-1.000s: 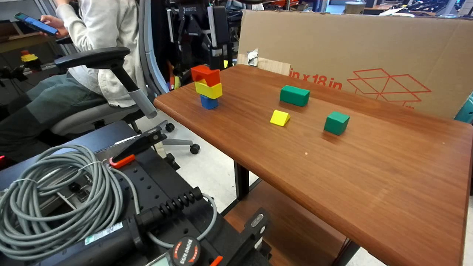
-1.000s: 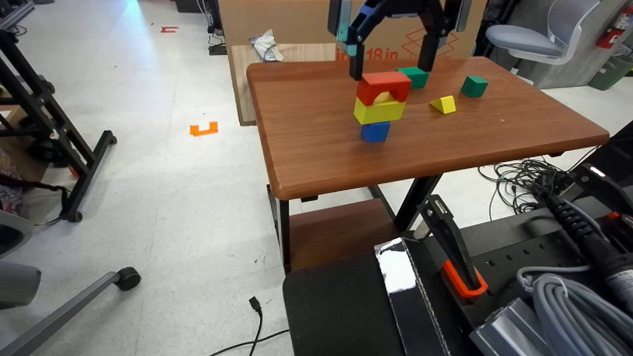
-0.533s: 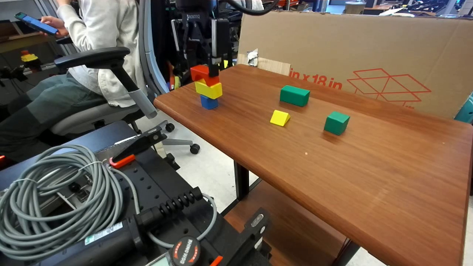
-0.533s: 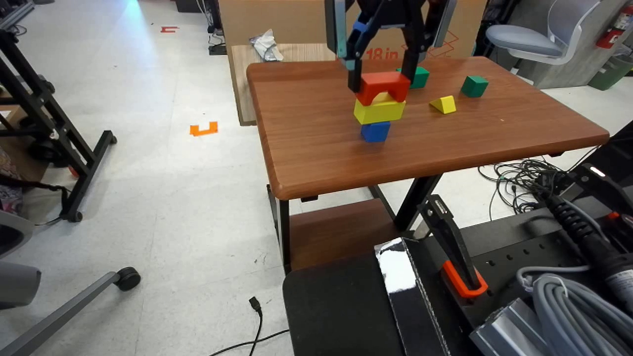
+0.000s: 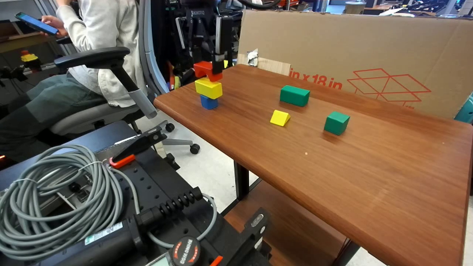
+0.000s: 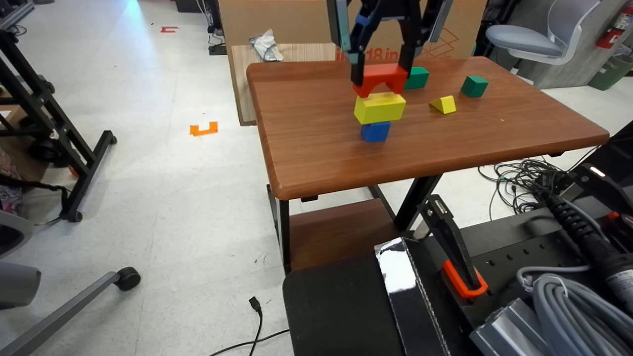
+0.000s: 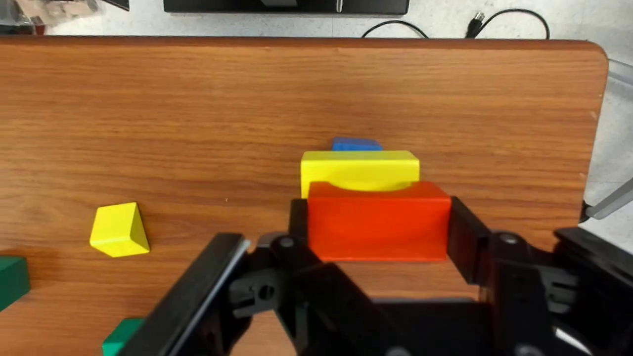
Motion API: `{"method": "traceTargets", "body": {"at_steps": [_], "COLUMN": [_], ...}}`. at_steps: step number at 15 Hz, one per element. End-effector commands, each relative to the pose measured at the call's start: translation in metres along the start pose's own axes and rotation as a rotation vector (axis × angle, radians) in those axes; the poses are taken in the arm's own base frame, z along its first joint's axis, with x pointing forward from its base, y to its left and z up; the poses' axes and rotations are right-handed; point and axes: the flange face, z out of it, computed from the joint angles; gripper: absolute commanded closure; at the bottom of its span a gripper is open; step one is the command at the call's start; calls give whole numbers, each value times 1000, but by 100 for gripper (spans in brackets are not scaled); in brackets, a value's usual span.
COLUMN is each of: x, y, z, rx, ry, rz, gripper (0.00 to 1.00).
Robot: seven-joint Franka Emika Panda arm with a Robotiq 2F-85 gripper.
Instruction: Pick up the orange block and put it on the table
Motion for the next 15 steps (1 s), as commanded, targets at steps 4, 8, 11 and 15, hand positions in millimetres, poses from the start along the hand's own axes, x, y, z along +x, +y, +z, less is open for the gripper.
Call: {"method": "traceTargets", "body": {"at_steps": [4, 8, 11, 15], "x": [18, 45, 64, 82], "y": [38, 76, 102, 117], "z": [-26, -17, 3, 35], "rx": [-8, 2, 4, 13], "ry": [57, 56, 34, -4], "rz": [49, 100, 121, 123], "gripper": [59, 59, 59, 59]}}
